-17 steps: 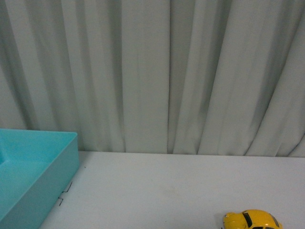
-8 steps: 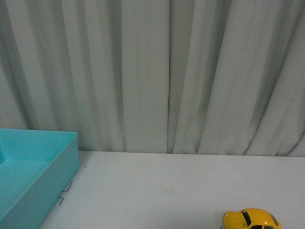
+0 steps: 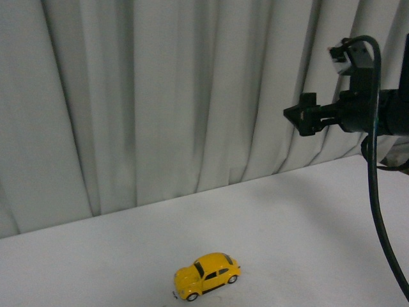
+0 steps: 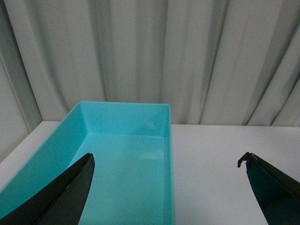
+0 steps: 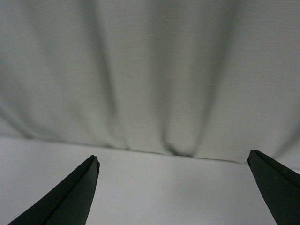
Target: Wind up and store yellow beetle toy
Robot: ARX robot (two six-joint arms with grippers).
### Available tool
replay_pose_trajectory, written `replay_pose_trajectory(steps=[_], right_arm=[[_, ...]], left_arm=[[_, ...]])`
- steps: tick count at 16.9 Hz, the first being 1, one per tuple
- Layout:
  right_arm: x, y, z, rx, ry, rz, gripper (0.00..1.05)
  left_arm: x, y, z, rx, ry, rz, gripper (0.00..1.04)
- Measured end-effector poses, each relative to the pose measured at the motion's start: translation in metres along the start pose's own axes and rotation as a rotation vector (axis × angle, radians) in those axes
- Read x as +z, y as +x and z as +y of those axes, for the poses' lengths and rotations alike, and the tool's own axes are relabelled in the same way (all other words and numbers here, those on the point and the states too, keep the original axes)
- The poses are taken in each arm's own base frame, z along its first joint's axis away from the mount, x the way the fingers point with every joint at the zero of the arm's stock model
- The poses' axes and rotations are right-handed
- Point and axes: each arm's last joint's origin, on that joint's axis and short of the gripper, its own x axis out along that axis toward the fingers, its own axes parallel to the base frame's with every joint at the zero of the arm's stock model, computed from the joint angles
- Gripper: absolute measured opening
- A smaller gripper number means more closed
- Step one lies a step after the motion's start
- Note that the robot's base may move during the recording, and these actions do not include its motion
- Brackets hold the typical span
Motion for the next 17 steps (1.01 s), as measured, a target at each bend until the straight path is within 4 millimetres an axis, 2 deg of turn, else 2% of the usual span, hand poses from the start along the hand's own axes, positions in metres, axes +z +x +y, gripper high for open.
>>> replay_pose_trajectory(steps=[3, 4, 6, 8, 11, 17], right_arm=[[0.016, 0.029, 0.036, 0.48, -0.26, 0.095, 0.98], [0.011, 0.034, 0.037, 0.553, -0.311, 0.145, 0.98], [-0.022, 0.037, 0.041, 0.715, -0.406, 0.293, 0.98], [-0.046, 0.037, 0.043, 0.842, -0.491, 0.388, 0.98], [-0.058, 0.049, 0.045, 0.981, -0.659, 0.397, 0.98], [-0.084, 0.078, 0.057, 1.152, -0.766, 0.432, 0.98]], left_arm=[[0.0, 0.0, 0.0, 0.0, 0.0, 0.0, 0.98], [0.0, 0.0, 0.0, 0.0, 0.0, 0.0, 0.98], [0.0, 0.0, 0.0, 0.0, 0.0, 0.0, 0.98], [0.0, 0.0, 0.0, 0.0, 0.0, 0.0, 0.98], [0.0, 0.0, 0.0, 0.0, 0.0, 0.0, 0.98], [0.0, 0.0, 0.0, 0.0, 0.0, 0.0, 0.98]])
